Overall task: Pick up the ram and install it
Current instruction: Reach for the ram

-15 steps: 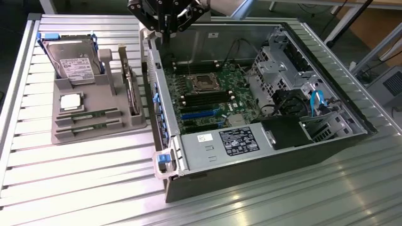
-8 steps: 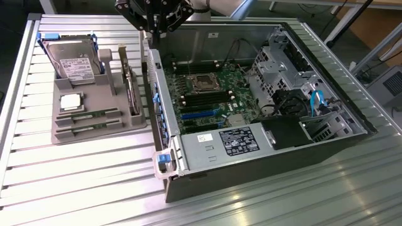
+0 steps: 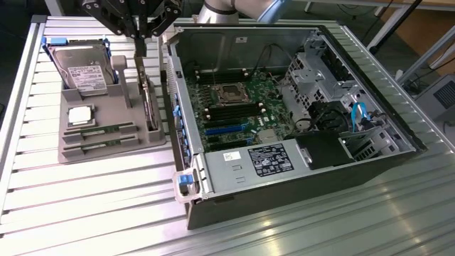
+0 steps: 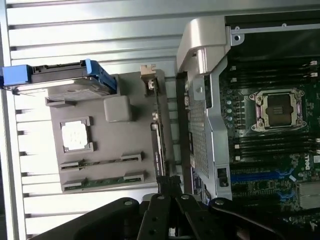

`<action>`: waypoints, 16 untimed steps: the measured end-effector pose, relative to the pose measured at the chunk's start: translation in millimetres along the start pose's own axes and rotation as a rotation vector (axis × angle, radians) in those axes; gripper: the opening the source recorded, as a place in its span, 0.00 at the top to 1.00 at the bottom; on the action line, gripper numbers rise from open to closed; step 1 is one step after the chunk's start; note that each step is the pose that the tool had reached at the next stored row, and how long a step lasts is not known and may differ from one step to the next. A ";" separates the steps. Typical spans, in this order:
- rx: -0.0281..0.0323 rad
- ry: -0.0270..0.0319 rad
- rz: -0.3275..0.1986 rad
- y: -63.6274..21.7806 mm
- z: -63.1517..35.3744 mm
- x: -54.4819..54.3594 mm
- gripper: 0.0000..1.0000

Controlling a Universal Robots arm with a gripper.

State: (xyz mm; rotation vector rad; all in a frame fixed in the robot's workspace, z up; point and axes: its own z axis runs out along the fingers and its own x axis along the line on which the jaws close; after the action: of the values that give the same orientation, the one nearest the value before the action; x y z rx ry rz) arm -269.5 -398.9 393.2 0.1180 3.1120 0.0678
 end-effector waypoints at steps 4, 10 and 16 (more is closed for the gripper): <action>0.0000 -0.0001 0.000 -2.0 -0.8 26.8 0.90; 0.0000 -0.0002 0.000 -4.9 -1.8 65.0 0.90; 0.0001 -0.0001 0.000 -19.2 -2.5 64.0 0.90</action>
State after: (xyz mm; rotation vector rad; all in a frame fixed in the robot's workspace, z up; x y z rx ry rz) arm -334.8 -413.3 393.3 0.1179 3.1119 0.0677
